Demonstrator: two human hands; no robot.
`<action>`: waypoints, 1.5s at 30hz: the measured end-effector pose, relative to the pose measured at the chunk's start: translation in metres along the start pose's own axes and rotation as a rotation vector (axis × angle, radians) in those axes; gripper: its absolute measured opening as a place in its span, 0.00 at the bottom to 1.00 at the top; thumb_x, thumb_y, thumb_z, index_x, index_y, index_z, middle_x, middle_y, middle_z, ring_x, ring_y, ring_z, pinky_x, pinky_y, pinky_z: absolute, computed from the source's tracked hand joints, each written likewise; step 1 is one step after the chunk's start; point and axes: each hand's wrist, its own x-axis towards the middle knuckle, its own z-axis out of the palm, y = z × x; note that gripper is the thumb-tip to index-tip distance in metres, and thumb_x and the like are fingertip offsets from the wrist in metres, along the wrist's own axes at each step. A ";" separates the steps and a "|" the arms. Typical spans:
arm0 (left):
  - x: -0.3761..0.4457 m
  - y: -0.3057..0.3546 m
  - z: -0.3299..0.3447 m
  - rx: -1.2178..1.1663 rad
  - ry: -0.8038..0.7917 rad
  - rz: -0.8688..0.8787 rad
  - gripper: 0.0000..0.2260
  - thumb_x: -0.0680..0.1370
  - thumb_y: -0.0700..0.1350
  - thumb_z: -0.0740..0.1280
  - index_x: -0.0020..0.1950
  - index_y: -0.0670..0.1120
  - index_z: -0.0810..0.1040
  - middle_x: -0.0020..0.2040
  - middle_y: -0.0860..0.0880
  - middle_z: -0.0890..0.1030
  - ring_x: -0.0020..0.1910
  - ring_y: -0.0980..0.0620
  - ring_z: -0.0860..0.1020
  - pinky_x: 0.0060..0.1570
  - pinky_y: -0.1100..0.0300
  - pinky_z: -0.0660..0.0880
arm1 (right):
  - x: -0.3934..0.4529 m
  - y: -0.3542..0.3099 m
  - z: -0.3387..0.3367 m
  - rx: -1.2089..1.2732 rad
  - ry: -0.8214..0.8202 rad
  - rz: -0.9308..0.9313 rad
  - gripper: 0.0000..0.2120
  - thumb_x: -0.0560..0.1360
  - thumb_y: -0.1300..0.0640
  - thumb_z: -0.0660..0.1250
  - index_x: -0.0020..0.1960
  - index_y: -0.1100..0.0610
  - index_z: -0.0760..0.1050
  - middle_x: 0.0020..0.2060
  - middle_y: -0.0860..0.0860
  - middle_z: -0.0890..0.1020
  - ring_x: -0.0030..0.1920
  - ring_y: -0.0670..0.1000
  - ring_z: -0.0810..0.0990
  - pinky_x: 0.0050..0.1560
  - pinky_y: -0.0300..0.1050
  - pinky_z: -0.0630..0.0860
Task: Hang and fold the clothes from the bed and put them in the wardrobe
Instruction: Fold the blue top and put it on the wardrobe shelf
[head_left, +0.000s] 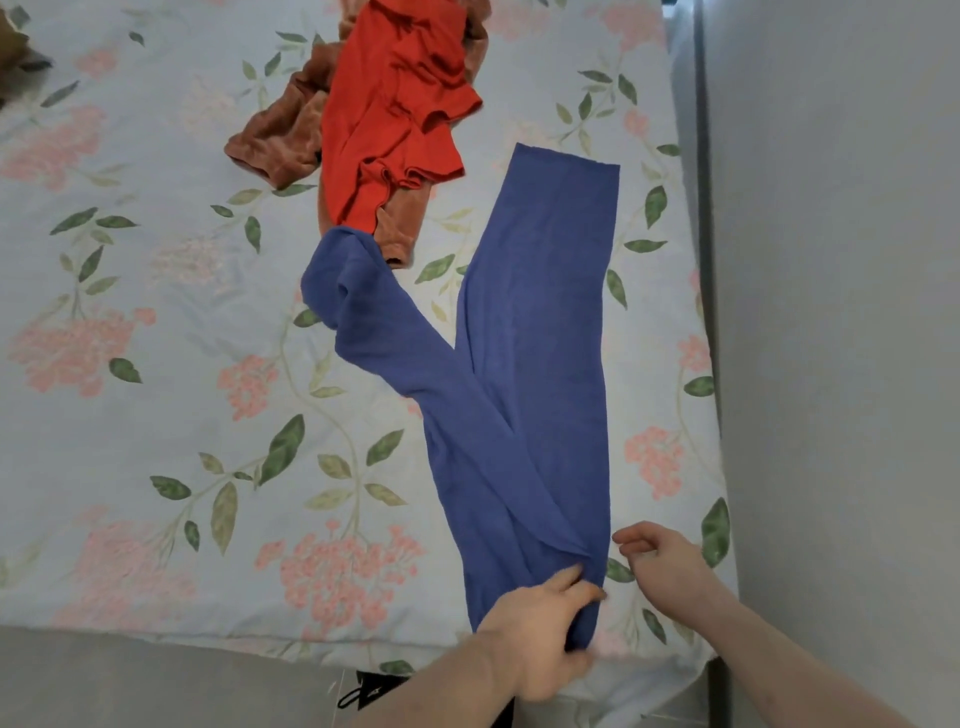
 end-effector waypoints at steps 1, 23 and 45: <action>0.000 -0.003 -0.002 -0.008 -0.011 0.020 0.27 0.76 0.54 0.66 0.75 0.61 0.64 0.78 0.57 0.62 0.65 0.43 0.76 0.59 0.49 0.76 | 0.001 -0.003 0.001 0.002 0.002 -0.002 0.13 0.79 0.63 0.60 0.54 0.50 0.80 0.49 0.51 0.84 0.48 0.51 0.82 0.46 0.40 0.75; -0.020 -0.146 -0.146 -0.339 0.694 -0.429 0.15 0.75 0.36 0.65 0.56 0.53 0.79 0.59 0.55 0.76 0.48 0.58 0.80 0.51 0.55 0.79 | 0.059 -0.157 0.090 -0.198 0.231 -0.443 0.12 0.84 0.51 0.59 0.43 0.52 0.68 0.39 0.46 0.75 0.41 0.49 0.75 0.43 0.46 0.72; 0.101 -0.185 -0.238 0.037 0.413 -0.956 0.69 0.62 0.80 0.66 0.78 0.44 0.26 0.79 0.41 0.29 0.79 0.33 0.34 0.74 0.31 0.43 | 0.113 -0.181 0.025 -0.106 0.436 -0.623 0.24 0.72 0.55 0.75 0.66 0.49 0.74 0.61 0.47 0.74 0.59 0.54 0.73 0.61 0.52 0.74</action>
